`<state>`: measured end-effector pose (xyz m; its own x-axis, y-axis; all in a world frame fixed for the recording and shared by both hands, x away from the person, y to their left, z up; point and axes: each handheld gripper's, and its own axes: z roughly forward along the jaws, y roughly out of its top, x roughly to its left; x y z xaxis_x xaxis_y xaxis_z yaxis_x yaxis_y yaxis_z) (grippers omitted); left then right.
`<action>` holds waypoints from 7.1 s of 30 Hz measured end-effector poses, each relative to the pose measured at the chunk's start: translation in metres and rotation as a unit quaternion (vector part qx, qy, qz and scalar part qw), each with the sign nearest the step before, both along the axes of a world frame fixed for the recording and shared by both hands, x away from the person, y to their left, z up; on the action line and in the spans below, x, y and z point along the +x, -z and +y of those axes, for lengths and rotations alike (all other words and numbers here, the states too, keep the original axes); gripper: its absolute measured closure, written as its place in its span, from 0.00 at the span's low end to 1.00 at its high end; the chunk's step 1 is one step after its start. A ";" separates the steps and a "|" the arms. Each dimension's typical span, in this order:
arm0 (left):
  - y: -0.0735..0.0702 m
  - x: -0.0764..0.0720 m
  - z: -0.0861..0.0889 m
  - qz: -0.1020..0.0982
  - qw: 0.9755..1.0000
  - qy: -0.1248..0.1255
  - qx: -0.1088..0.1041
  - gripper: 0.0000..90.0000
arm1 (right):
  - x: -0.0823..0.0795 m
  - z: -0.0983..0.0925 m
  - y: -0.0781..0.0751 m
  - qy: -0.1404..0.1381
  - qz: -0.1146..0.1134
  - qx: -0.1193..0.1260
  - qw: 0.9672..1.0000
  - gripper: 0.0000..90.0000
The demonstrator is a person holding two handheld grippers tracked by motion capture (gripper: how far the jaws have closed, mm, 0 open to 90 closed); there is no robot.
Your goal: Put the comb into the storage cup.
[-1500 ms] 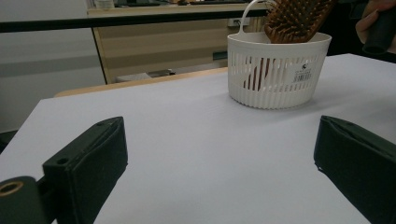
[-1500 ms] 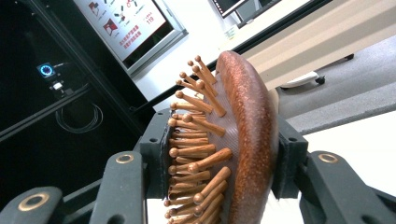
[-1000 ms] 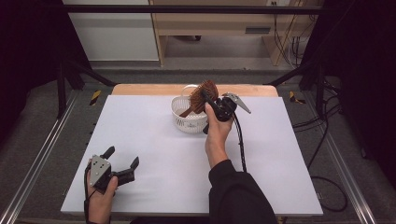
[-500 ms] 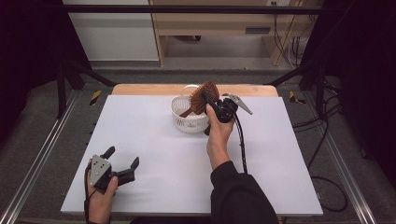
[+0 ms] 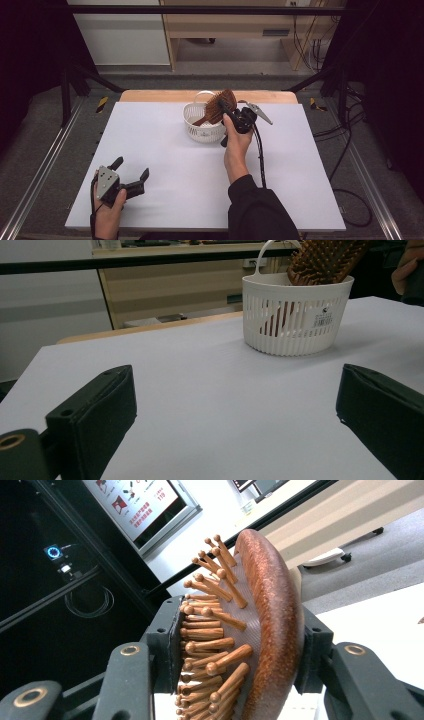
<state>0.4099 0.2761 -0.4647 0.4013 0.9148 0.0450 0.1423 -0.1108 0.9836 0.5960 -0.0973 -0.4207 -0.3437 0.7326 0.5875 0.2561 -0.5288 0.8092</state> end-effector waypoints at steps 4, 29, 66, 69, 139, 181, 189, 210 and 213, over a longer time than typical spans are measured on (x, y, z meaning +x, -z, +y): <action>0.000 0.000 0.000 0.000 1.000 0.000 0.000 0.03 | 0.000 -0.002 0.001 -0.001 0.001 0.000 1.000 0.54; 0.000 0.000 0.000 0.003 1.000 0.002 0.001 0.03 | 0.000 -0.010 0.008 -0.003 0.014 0.003 1.000 0.52; 0.001 0.001 -0.001 0.004 1.000 0.004 0.002 0.03 | 0.003 -0.018 0.013 0.002 0.041 -0.022 0.999 0.39; 0.001 0.001 -0.001 0.004 1.000 0.004 0.001 0.03 | 0.003 -0.017 0.013 0.000 0.042 -0.029 0.999 0.37; 0.001 0.001 0.005 0.004 1.000 -0.005 -0.005 0.03 | -0.012 -0.047 -0.032 0.016 0.020 -0.126 0.992 0.12; 0.001 0.002 0.009 0.006 1.000 -0.010 -0.008 0.02 | -0.012 -0.033 -0.058 0.052 -0.042 -0.258 0.964 0.06; 0.001 0.002 0.010 0.005 1.000 -0.010 -0.010 0.02 | -0.014 -0.031 -0.059 0.054 -0.041 -0.259 0.964 0.06; 0.001 0.002 0.009 0.005 1.000 -0.010 -0.011 0.02 | -0.020 -0.027 -0.067 0.022 -0.067 -0.295 0.953 0.07; 0.001 0.002 0.009 0.004 1.000 -0.010 -0.010 0.02 | -0.021 -0.028 -0.068 0.020 -0.065 -0.292 0.954 0.07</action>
<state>0.4116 0.2853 -0.4653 0.3836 0.9232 0.0228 0.1519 -0.0875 0.9845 0.5755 -0.1255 -0.3525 -0.3517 0.9357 0.0284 0.1219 0.0157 0.9924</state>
